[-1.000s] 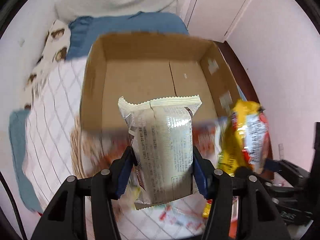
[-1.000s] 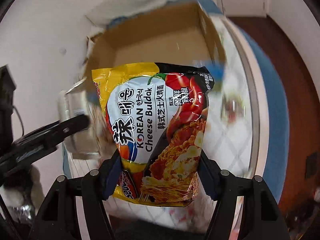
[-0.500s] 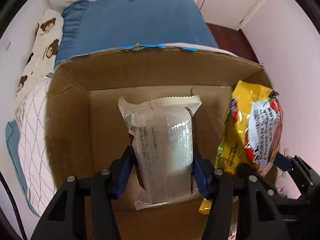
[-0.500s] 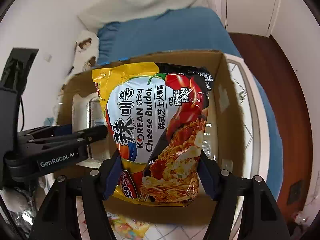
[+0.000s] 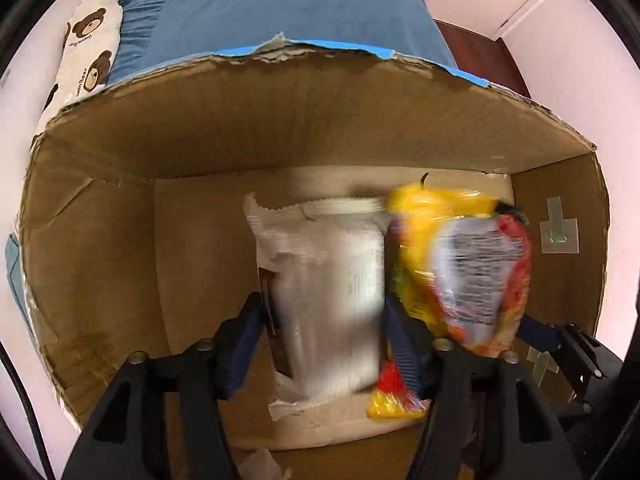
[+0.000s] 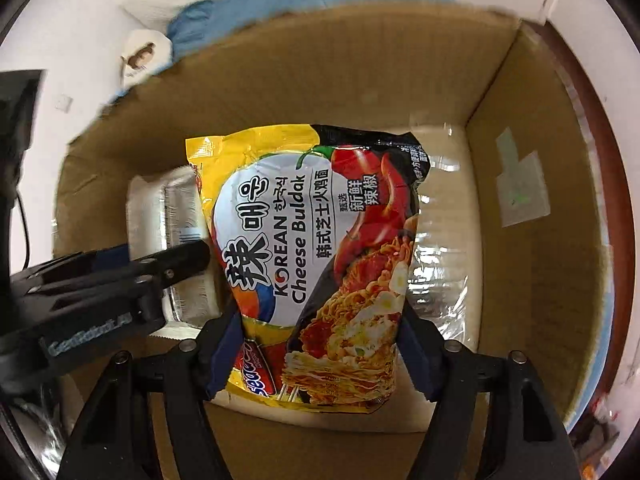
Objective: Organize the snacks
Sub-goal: 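Carry both packs into the cardboard box and open both tools, then grasp the clear bread bag with the left tool while the right tool grasps the orange CUICUIJIAO bag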
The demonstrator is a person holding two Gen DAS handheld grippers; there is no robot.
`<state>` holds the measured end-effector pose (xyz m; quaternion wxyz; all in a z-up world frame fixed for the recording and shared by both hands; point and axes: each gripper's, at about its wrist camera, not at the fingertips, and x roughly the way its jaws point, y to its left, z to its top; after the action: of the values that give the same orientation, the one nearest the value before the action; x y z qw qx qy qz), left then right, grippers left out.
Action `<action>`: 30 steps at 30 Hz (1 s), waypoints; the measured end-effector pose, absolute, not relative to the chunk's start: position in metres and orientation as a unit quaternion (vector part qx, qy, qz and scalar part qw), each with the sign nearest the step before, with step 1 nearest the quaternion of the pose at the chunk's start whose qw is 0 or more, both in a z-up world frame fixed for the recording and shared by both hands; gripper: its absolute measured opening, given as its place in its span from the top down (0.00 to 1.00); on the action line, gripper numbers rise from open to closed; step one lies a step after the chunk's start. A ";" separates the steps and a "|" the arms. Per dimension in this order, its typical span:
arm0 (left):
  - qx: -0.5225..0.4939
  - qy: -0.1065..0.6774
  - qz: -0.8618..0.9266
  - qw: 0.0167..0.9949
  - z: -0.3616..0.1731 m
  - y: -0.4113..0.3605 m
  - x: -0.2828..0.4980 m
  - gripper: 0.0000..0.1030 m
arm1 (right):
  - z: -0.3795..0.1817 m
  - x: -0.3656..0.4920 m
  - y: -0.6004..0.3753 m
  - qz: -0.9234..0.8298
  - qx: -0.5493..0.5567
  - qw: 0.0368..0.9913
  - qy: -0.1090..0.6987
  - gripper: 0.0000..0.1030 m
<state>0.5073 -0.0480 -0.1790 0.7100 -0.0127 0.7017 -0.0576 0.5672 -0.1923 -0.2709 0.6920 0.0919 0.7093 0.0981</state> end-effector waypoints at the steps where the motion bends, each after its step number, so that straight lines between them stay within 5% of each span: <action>1: -0.008 0.701 -0.059 0.711 -0.180 -0.049 0.508 0.16 | -0.274 0.572 -0.193 0.100 0.097 0.688 0.712 0.15; 3: -0.003 0.697 -0.055 0.715 -0.178 -0.048 0.506 0.10 | -0.271 0.572 -0.197 0.099 0.094 0.694 0.707 0.05; 30: -0.021 0.566 -0.026 0.824 -0.059 -0.016 0.391 0.10 | -0.145 0.467 -0.188 0.099 0.018 0.797 0.595 0.05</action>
<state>0.3910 -0.0160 -0.0590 0.8236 -0.0206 0.5662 -0.0259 0.4671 -0.1882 -0.1453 0.7971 0.0182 0.5954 0.0994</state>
